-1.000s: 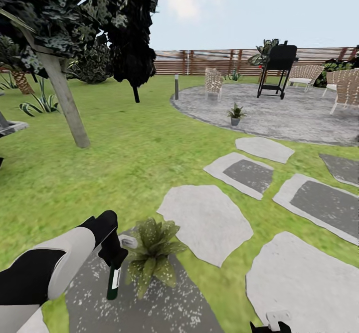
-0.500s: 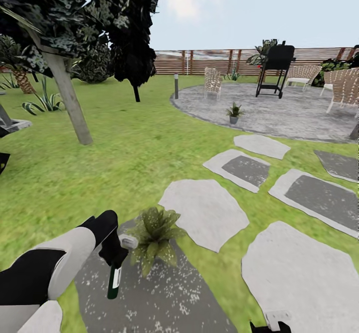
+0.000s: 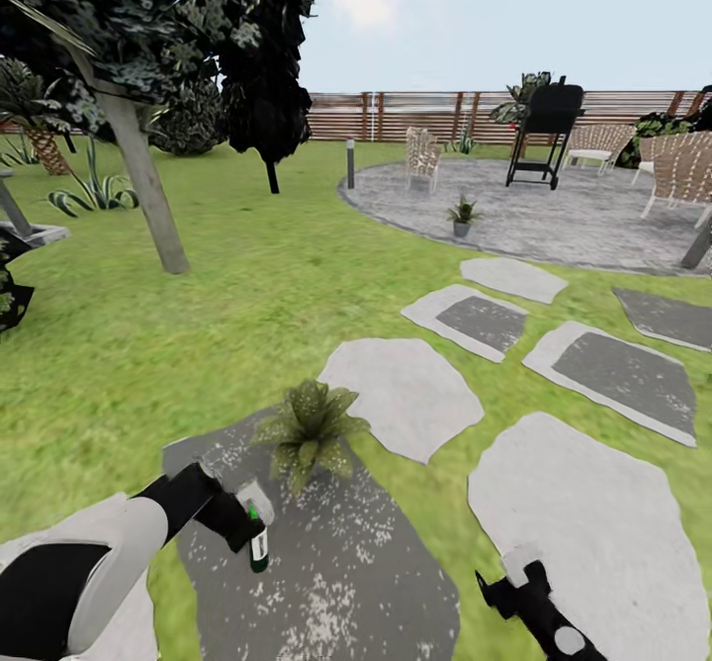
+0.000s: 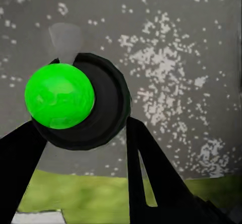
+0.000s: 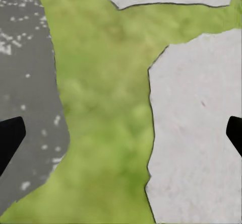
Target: Pick up the pesticide atomizer in the garden and spray insectifuge to fully cover both potted plants in the garden.
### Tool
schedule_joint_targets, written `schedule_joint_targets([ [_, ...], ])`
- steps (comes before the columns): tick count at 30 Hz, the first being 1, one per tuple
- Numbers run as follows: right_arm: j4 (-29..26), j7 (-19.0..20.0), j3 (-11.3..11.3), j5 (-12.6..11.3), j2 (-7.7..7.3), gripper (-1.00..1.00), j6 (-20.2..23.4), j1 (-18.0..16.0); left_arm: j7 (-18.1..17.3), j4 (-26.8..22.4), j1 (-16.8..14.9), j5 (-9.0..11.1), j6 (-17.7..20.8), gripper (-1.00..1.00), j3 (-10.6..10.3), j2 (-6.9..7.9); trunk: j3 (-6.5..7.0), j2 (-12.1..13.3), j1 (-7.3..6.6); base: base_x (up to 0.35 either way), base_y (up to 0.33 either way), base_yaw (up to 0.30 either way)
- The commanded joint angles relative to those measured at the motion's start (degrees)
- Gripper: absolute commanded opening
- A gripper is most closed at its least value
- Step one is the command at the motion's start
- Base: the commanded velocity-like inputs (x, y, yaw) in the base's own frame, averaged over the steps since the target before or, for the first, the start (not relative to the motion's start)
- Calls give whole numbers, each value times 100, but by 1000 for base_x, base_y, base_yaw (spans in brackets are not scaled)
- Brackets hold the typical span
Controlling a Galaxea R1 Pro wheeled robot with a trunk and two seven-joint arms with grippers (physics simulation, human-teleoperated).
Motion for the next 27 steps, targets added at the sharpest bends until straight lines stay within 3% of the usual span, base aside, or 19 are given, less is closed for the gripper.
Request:
schedule_joint_targets([
  [1, -245, 309, -15, 320, 4, 100, -11, 0, -39, -7, 53, 31, -229, -100, -52, -1, -5, -2, -5, -338, 0, 0],
  [3, -576, 1073, -16, 653, 23, 100, -3, 3, -199, -11, 163, 9, -662, -100, -65, -4, -5, -2, -5, -338, 0, 0],
  [6, -937, 2495, -12, 833, 64, 100, 12, -99, -647, -19, 307, -29, -1239, -100, -133, -18, -5, -2, -5, -329, 0, 0],
  [7, -1027, 2823, -10, 850, 73, 100, 16, -183, -756, -22, 321, -29, -1301, -100, -259, -28, -5, -2, -5, -299, 0, 0],
  [9, -1123, 3653, -1, 860, 123, 100, 86, -399, -1072, -25, 333, -30, -1332, -100, -901, -63, -5, -2, -5, -107, 0, 0],
  [11, -1133, 3835, 0, 868, 238, 100, 109, -467, -1127, -26, 334, -30, -1324, -100, -1105, -75, -5, -2, -5, -26, 0, 0],
  [13, -1136, 3902, 2, 934, 315, 100, 117, -516, -1158, -26, 335, -30, -1309, -100, -1179, -99, -5, -2, -5, -8, 0, 0],
  [16, -1132, 4128, 6, 1286, 517, 100, 119, -552, -1178, -26, 335, -37, -1189, -100, -1214, -212, -5, -2, -5, -1, 0, 0],
  [17, -1135, 4296, 3, 1441, 617, -100, 114, -556, -1180, -26, 335, -38, -1090, -100, -1252, -280, -5, -2, -5, 0, 0, 0],
  [21, -1140, 4529, 7, 1641, 873, -100, 104, -581, -1177, -26, 327, -37, -782, -100, -1511, -511, -5, -2, -5, 0, 0, 0],
  [27, -1146, 4887, 9, 1659, 1142, -100, 104, -689, -1157, -31, 328, -39, -730, -100, -1543, -721, -5, -2, -5, 0, 0, 0],
])
